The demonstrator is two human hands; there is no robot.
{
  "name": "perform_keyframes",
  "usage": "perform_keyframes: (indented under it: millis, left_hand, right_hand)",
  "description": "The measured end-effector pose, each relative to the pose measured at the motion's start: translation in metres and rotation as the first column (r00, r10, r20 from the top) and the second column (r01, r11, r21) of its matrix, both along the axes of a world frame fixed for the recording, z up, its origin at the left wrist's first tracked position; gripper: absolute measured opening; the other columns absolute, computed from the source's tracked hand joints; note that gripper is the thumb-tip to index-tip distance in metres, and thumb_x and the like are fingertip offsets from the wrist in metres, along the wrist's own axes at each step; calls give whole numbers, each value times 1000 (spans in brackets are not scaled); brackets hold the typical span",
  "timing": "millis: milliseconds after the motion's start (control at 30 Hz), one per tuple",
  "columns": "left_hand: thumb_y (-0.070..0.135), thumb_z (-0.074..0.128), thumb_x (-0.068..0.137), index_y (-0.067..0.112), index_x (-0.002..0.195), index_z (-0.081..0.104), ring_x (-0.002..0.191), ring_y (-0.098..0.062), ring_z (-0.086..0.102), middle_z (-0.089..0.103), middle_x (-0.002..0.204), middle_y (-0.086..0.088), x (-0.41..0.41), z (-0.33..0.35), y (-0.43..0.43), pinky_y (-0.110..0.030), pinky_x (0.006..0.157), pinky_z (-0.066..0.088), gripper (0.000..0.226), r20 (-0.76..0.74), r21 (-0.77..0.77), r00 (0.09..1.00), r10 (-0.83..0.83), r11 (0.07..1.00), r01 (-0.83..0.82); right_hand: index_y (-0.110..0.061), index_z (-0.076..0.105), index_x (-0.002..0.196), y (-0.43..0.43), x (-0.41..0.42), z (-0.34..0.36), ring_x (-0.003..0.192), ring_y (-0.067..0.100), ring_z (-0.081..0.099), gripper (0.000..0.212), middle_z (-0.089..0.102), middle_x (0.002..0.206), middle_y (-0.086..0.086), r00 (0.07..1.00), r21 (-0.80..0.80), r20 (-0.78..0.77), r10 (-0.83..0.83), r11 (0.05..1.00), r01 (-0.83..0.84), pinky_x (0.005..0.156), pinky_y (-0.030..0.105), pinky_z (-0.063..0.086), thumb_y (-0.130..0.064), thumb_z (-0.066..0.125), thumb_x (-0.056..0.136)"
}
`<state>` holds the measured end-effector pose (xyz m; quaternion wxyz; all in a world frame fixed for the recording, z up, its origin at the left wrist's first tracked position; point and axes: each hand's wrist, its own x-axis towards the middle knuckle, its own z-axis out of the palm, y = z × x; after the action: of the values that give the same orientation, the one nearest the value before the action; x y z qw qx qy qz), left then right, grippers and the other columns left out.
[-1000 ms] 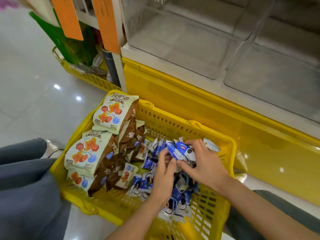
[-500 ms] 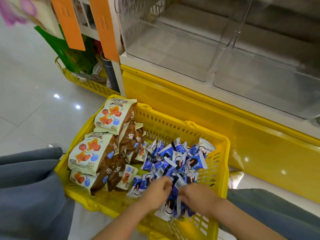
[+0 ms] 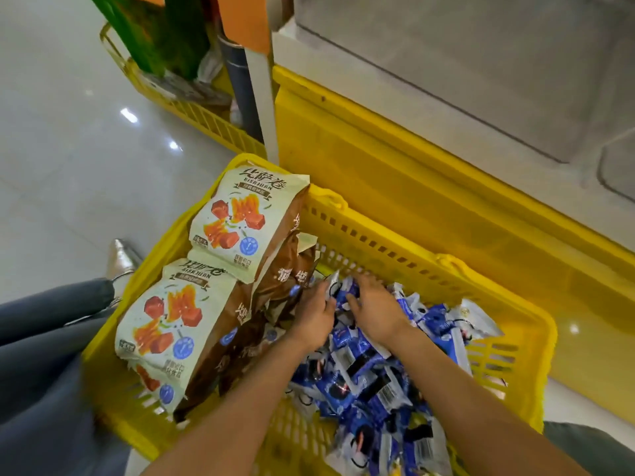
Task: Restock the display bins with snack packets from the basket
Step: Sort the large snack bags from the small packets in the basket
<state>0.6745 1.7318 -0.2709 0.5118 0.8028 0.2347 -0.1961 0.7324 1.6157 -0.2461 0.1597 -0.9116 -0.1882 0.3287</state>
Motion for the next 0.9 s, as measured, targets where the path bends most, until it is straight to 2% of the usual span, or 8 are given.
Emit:
perform_keyframes:
  millis: [133,267,400,500,667,767,867,900]
  left_hand:
    - [8,38,98,8,139,36,125,-23,39,39,140,-11,3,-13,-5,-14,88,25,41,11,65,999,41,997,-42]
    - [16,42,97,10,133,46,116,-26,46,42,131,-12,5,-20,-5,-25,91,35,36,-37,50,997,70,996,-68]
    - [20,50,95,11,123,50,93,-9,45,48,115,-5,5,-21,-11,-8,65,32,30,-59,-8,982,181,983,-182]
    - [18,56,92,7,117,50,85,-12,51,54,100,-2,5,-20,-10,-4,51,35,28,-79,-88,961,266,958,-272]
    - [16,56,92,6,119,51,93,-12,53,59,112,-9,0,1,-11,-15,68,39,30,-13,-110,948,319,942,-318]
    - [17,52,94,9,119,50,99,-6,47,50,116,-5,-13,22,-16,-5,75,34,27,150,-47,943,296,955,-292]
    - [20,47,96,13,120,51,96,8,45,45,113,5,-29,48,-17,3,77,33,25,317,-50,900,300,953,-300]
    - [23,46,96,16,120,50,99,12,45,46,112,7,-34,57,-17,2,78,34,25,352,-62,886,300,952,-298]
  right_hand:
    - [-10,29,143,8,9,-13,123,29,48,46,43,141,15,995,-22,-51,-81,997,80,92,34,42,-14,39,98]
    - [-9,45,131,14,16,-19,96,33,62,36,61,113,19,997,-98,-21,-68,993,65,68,33,45,-21,47,97]
    - [-7,65,105,15,17,-20,85,32,64,24,69,96,18,995,-109,-3,-96,990,95,64,31,48,-23,51,95]
    - [-11,69,99,13,12,-16,80,27,64,20,71,93,12,992,-23,31,-124,992,125,68,34,52,-23,54,94]
    - [-16,70,97,-1,-9,3,82,19,61,15,64,98,1,964,205,183,-195,966,156,69,32,49,-24,59,92]
    - [-18,71,97,-15,-23,22,78,13,61,14,62,93,-4,948,334,215,-236,930,156,69,28,52,-25,60,91]
    - [-18,70,91,-28,-39,45,73,3,57,11,56,89,-10,926,465,246,-287,873,147,71,8,46,-24,61,89]
    - [-17,69,90,-31,-44,52,75,5,56,11,55,92,-10,918,490,262,-298,861,140,71,8,45,-24,60,89]
